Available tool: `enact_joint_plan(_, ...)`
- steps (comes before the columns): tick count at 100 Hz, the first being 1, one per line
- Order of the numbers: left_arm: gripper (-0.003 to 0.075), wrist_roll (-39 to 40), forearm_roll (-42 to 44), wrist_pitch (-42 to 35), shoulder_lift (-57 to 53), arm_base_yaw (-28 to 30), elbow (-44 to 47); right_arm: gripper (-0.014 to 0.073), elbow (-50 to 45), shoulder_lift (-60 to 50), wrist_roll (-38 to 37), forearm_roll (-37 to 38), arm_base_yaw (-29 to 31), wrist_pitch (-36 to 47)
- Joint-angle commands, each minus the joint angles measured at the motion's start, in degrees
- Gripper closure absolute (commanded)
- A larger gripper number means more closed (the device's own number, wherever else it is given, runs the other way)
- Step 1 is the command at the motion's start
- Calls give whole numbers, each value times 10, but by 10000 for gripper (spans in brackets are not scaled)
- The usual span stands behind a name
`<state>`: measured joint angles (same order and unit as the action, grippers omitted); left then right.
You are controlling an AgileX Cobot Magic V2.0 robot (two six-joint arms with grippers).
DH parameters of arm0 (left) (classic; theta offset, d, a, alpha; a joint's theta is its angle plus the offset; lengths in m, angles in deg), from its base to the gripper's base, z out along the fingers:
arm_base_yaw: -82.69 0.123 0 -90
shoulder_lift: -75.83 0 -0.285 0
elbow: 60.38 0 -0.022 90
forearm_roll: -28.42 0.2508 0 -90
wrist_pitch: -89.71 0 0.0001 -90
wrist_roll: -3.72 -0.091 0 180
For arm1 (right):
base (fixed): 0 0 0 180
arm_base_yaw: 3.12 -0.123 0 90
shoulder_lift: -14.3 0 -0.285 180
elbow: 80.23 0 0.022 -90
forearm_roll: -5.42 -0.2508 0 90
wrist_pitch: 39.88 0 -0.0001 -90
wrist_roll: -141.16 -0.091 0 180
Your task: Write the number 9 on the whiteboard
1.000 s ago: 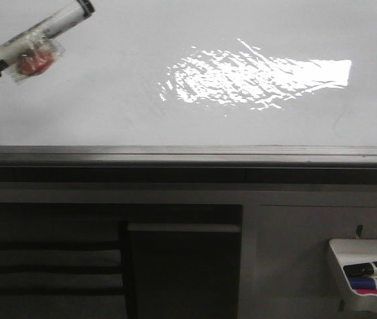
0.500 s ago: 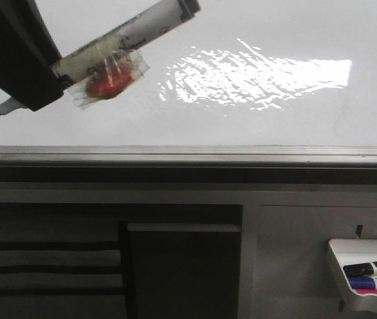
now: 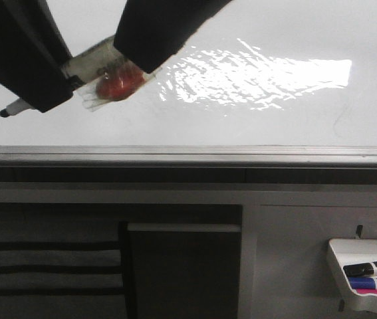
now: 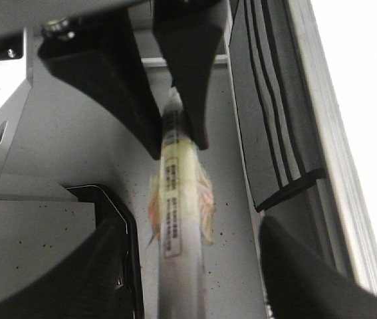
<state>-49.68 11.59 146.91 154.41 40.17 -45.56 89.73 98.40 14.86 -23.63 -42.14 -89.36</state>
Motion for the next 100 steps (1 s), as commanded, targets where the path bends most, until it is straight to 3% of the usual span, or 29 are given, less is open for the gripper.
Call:
enact_joint_plan(1, 741, -1, -17, -24, -14, -6, -20, 293, 20, -13, 8, -26, 1, 23)
enact_joint_plan(9, 741, -1, -17, -24, -14, -6, -20, 327, 20, -13, 9, -26, 1, 22)
enact_joint_plan(54, 741, -1, -17, -28, -14, -6, -20, 333, 19, -8, 9, -30, 1, 14)
enact_joint_plan(88, 735, -1, -17, -33, -14, -6, -20, 582, 17, -8, 9, -30, 1, 12)
enact_joint_plan(100, 615, -1, -15, -36, -15, -3, -20, 626, 17, -9, 9, -29, 1, 11)
